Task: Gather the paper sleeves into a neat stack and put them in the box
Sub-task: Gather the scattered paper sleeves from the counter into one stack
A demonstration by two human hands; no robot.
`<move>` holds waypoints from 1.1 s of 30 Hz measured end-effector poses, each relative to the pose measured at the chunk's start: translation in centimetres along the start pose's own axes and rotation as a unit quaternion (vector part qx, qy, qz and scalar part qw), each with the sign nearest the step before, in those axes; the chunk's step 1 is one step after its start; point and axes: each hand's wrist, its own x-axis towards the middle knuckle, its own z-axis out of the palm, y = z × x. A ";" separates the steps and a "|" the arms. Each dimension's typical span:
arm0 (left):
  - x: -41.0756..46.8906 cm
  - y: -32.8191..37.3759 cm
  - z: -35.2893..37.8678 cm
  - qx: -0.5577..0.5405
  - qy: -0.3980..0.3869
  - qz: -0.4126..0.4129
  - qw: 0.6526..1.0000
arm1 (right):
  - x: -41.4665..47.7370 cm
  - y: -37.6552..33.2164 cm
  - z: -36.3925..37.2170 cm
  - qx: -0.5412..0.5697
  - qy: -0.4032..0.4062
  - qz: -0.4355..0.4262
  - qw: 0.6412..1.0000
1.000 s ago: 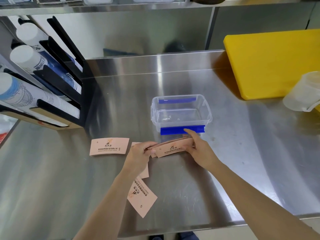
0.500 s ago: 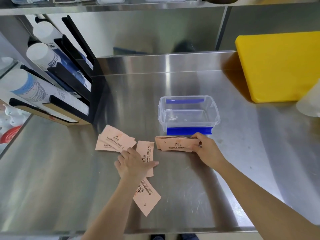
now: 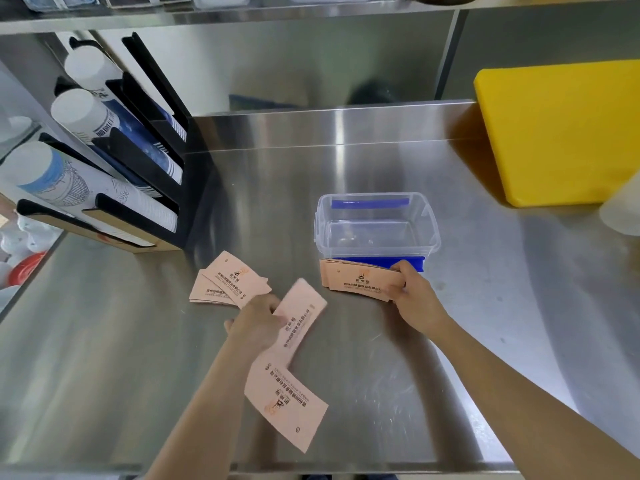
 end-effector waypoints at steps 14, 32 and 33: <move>0.8 3.8 3.4 -0.039 0.111 0.173 0.978 | -0.6 -0.7 0.6 -0.001 -0.166 -0.040 0.985; 0.0 -0.9 0.2 0.071 -0.032 0.063 0.995 | 0.5 -1.3 1.7 -0.063 -0.141 -0.088 0.984; -0.7 -1.6 -0.4 0.165 -0.120 0.068 0.977 | 0.7 -1.4 1.7 -0.062 -0.140 -0.087 0.984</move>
